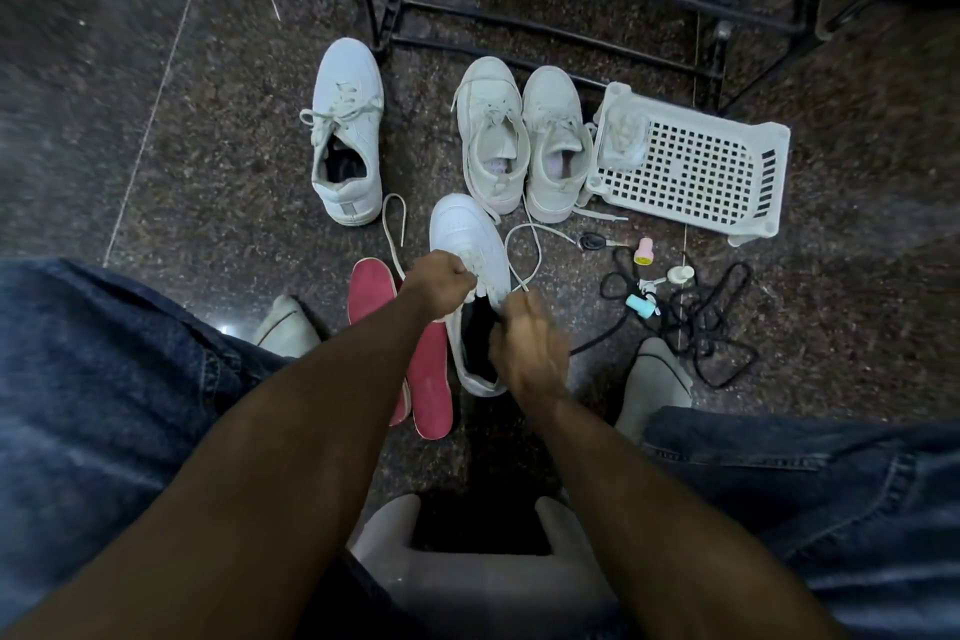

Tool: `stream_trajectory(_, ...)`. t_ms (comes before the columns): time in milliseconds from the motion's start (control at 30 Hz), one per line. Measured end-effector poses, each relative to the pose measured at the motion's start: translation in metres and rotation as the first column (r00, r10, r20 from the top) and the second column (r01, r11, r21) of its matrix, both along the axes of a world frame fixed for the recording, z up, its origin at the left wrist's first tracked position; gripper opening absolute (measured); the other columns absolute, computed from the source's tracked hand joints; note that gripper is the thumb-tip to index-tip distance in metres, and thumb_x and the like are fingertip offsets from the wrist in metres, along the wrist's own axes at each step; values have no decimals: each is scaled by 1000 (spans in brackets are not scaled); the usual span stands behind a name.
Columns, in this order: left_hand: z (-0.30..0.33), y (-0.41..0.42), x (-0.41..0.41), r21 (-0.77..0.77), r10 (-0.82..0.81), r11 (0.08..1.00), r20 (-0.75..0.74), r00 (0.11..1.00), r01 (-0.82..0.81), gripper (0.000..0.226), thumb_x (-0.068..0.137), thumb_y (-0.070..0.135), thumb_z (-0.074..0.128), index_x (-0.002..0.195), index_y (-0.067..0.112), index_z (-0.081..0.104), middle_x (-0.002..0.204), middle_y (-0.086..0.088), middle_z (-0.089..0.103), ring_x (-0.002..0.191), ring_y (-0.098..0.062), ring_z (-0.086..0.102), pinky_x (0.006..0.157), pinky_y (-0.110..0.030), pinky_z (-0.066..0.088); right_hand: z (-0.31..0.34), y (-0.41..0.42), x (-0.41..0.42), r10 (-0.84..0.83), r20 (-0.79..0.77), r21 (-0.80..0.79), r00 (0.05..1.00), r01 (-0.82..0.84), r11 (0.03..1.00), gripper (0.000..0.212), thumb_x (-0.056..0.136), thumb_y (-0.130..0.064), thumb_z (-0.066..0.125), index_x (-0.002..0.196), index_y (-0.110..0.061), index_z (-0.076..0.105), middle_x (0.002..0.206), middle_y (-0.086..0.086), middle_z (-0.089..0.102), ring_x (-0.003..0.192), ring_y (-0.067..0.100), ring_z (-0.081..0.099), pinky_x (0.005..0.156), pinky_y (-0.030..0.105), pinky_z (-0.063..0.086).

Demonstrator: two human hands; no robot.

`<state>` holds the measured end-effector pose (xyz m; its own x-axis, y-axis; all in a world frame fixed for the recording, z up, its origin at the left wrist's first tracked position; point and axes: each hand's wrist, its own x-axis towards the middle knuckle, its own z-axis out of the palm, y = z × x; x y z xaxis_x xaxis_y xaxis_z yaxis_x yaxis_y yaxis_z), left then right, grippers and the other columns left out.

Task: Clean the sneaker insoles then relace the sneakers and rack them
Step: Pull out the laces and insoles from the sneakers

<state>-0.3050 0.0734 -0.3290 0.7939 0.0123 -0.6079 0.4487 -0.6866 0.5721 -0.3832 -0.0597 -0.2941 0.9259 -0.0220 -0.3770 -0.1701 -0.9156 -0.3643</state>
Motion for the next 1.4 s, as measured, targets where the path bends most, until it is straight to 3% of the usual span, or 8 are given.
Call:
stream_trajectory(133,1,-2,0,36,2,999,-35,999,0,19,80,16,60,85,5,74,89,-11,72,88,-23,65,71,-24,47,-5,17,-7,135,-187,43,973,-129,991,23,88,-15,52,108,-9,61,110,14,65,101,38,62,79,40,49)
stream_trajectory(367,3,-4,1,35,31,999,-79,996,-28,20,79,18,60,82,1,71,83,-14,70,82,-28,67,74,-34,57,-29,34,10,-107,-398,151,911,180,972,32,94,-23,51,120,-7,58,120,16,62,112,33,59,83,33,46)
stream_trajectory(567,1,-6,1,25,43,999,-118,992,-40,17,78,16,61,76,1,69,75,-11,66,76,-25,64,66,-29,50,-39,38,15,-125,-416,130,901,195,972,45,98,-35,45,136,-12,49,133,17,56,125,35,51,98,36,41)
stream_trajectory(733,3,-8,-1,18,54,998,-135,989,-52,16,79,17,60,75,4,68,74,-8,64,75,-23,61,60,-23,41,-43,38,20,-249,-503,57,828,319,946,46,93,-44,48,129,-16,56,137,16,53,128,35,47,103,38,40)
stream_trajectory(933,6,-8,-2,5,71,997,-127,989,-71,14,78,16,61,71,5,65,68,-5,61,72,-22,59,55,-23,38,-45,40,36,-156,-605,107,781,274,956,38,98,-21,44,134,-11,48,136,14,52,127,31,50,95,34,44)
stream_trajectory(1067,5,-12,-7,-10,100,995,-139,985,-102,17,78,15,61,63,8,61,64,-5,60,68,-23,59,57,-23,42,-37,33,29,-223,-575,7,787,277,961,42,92,-29,51,133,-17,50,140,15,49,129,33,45,101,36,40)
stream_trajectory(1233,6,-18,-11,5,122,992,-121,985,-122,23,81,15,60,58,13,58,68,-5,62,73,-23,61,64,-24,44,-36,26,9,-203,-548,-100,812,177,979,69,92,-38,52,145,-7,22,148,23,28,140,35,24,114,41,21)
stream_trajectory(1400,9,-19,-11,14,144,990,-132,981,-143,26,81,14,60,56,14,57,62,-4,59,69,-23,59,63,-24,43,-34,25,13,-152,-557,-63,816,140,988,60,92,-34,52,143,-10,33,146,17,37,137,34,33,107,39,30)
